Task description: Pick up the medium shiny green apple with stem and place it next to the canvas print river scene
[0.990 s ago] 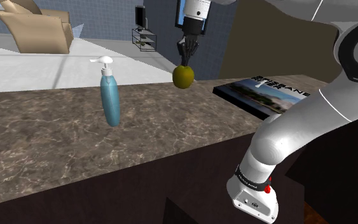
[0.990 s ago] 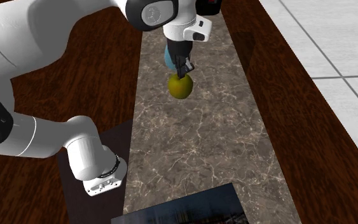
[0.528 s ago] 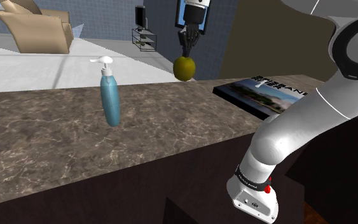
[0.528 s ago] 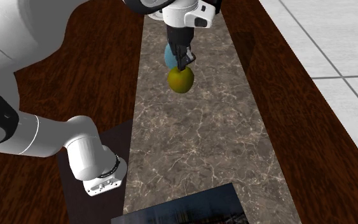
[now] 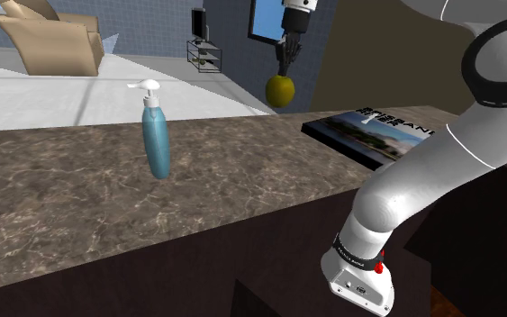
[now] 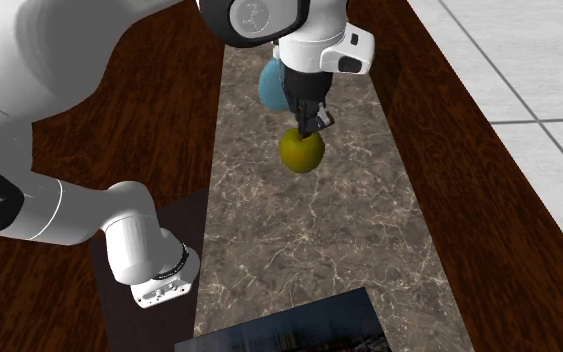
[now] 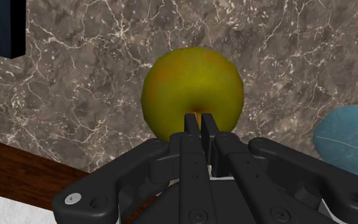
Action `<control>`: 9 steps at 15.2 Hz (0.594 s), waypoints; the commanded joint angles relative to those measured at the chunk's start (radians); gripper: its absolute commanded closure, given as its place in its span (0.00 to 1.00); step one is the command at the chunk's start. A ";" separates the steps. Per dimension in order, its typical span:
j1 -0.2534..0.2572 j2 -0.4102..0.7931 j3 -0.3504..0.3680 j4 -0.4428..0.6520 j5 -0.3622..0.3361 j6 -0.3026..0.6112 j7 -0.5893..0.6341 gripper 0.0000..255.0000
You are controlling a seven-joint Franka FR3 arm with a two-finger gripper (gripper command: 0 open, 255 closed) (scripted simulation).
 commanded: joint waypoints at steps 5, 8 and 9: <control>-0.041 0.040 -0.111 0.042 -0.030 -0.002 -0.152 1.00; -0.061 0.078 -0.169 0.083 -0.038 -0.005 -0.231 1.00; -0.067 0.093 -0.188 0.099 -0.040 -0.006 -0.257 1.00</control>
